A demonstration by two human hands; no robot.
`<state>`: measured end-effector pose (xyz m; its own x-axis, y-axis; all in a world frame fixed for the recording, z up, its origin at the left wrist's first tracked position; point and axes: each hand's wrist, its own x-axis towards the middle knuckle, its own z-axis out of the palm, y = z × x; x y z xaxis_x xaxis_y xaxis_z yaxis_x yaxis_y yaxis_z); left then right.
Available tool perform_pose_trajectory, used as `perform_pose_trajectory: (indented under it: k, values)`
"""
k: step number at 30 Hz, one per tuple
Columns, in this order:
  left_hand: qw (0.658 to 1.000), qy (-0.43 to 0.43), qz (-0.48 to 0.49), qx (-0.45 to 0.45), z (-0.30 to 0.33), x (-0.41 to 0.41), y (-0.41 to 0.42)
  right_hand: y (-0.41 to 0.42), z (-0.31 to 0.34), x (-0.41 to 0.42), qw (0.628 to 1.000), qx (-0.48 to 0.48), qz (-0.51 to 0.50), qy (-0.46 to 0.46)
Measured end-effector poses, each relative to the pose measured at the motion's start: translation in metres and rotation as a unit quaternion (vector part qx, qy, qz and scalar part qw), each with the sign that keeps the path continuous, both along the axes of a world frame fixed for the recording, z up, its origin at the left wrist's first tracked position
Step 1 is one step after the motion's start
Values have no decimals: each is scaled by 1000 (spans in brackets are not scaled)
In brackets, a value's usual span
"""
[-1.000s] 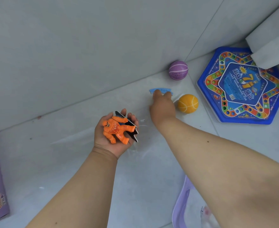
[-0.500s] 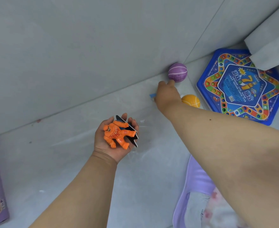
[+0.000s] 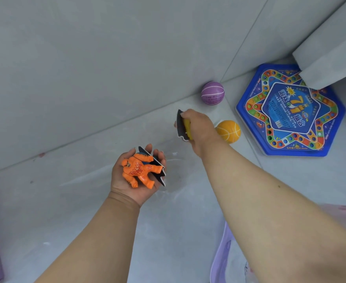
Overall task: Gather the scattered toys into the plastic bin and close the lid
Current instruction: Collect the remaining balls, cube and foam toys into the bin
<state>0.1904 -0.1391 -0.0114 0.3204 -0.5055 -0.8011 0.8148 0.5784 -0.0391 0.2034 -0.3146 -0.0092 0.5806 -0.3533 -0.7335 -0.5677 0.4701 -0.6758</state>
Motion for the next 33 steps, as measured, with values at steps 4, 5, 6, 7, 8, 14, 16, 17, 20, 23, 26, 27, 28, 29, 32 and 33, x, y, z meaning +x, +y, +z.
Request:
perform_pose_trajectory:
  k: [4,5,6,7,8,14,16,17,20,23,26,27,28,29,32,33]
  values:
    - [1000,-5,-9,3,0,-1,0,-3,11,-17,960,242,-113,-88]
    - [1000,-6,-13,3,1,-1,-1,-4,11,-19,957,244,-135,-81]
    - [1000,-5,-15,1,1,-1,-2,-5,11,-20,956,234,-164,-71]
    - [1000,-3,-16,-3,1,-2,-3,-6,11,-21,957,205,-200,-53]
    - [1000,-2,-17,-5,0,-2,-4,-10,13,-22,960,153,-234,-26]
    - [1000,-7,-23,-16,3,-4,-10,-47,15,-52,866,-443,-58,225]
    - [999,-12,-29,-12,5,-5,-12,-48,3,-58,839,-471,66,264]
    - [999,-13,-31,-11,7,-5,-13,-49,-4,-60,834,-463,121,274]
    - [999,-17,-38,-13,9,-5,-13,-58,-16,-59,840,-437,181,267]
    - [999,-15,-39,-7,10,-4,-11,-67,-7,-47,859,-437,160,214]
    - [1000,-7,-28,-6,10,-3,-10,-68,8,-28,848,-486,158,138]
    - [1000,-6,-26,-5,11,-3,-9,-68,12,-21,838,-501,178,125]
    - [1000,-7,-25,-3,10,-3,-9,-68,15,-14,830,-506,205,119]
    - [1000,-10,-26,-2,11,-2,-8,-68,19,-7,825,-501,234,119]
    - [1000,-10,-24,-3,10,-1,-8,-72,25,12,816,-468,318,117]
    - [1000,-9,-22,-4,9,-1,-8,-72,24,18,807,-463,347,117]
